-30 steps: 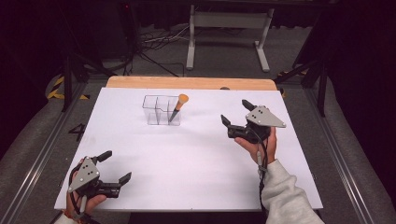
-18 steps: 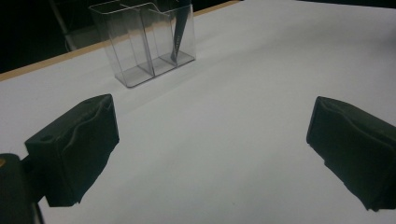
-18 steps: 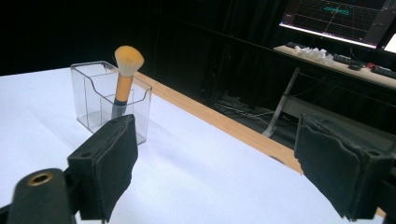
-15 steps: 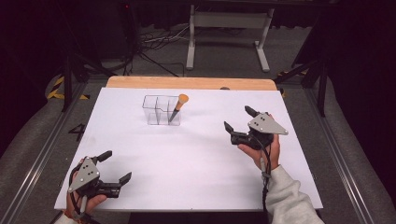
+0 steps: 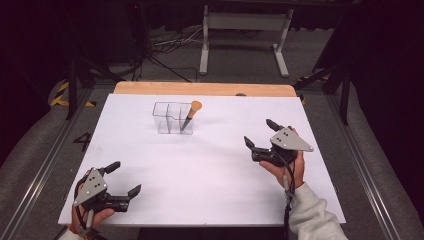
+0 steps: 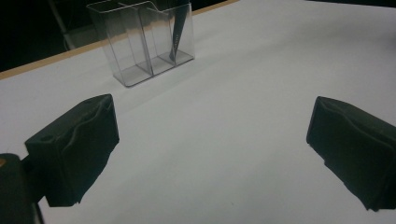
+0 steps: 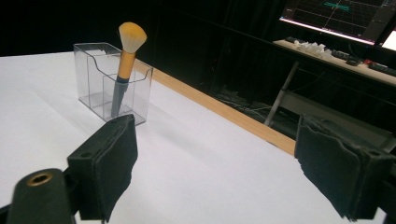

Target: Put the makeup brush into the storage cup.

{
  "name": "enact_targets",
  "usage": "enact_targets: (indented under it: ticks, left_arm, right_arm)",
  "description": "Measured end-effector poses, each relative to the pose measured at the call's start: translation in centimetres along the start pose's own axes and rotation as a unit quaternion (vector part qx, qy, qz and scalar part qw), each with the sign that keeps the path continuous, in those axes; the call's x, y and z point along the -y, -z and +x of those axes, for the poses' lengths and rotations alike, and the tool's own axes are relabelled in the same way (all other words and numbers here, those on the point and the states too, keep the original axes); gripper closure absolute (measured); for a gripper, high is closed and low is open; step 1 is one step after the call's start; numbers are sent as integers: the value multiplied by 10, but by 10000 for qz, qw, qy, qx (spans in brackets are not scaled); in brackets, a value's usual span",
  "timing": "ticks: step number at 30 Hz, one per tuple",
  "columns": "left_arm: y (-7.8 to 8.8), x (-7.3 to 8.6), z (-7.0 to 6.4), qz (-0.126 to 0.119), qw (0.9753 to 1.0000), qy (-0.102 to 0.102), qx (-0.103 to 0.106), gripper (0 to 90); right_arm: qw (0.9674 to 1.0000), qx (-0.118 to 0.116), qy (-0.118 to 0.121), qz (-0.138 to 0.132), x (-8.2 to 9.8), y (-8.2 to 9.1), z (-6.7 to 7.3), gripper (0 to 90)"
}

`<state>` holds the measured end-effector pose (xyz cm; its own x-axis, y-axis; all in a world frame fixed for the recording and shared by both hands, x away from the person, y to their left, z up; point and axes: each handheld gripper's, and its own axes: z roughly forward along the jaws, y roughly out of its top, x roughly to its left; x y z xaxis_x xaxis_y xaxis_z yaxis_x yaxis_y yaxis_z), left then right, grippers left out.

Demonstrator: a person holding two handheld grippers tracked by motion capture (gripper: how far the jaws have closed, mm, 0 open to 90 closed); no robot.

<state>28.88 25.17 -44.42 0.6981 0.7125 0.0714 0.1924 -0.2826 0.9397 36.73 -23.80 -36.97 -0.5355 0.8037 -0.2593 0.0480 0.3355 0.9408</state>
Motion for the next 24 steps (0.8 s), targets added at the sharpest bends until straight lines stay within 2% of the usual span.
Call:
enact_targets:
  ticks: [24]
  left_arm:
    - [-2, 0, -1, 31, 10000, -15, 18, 32]
  right_arm:
    - [9997, 73, 118, 189, 24, 25, -8, 141]
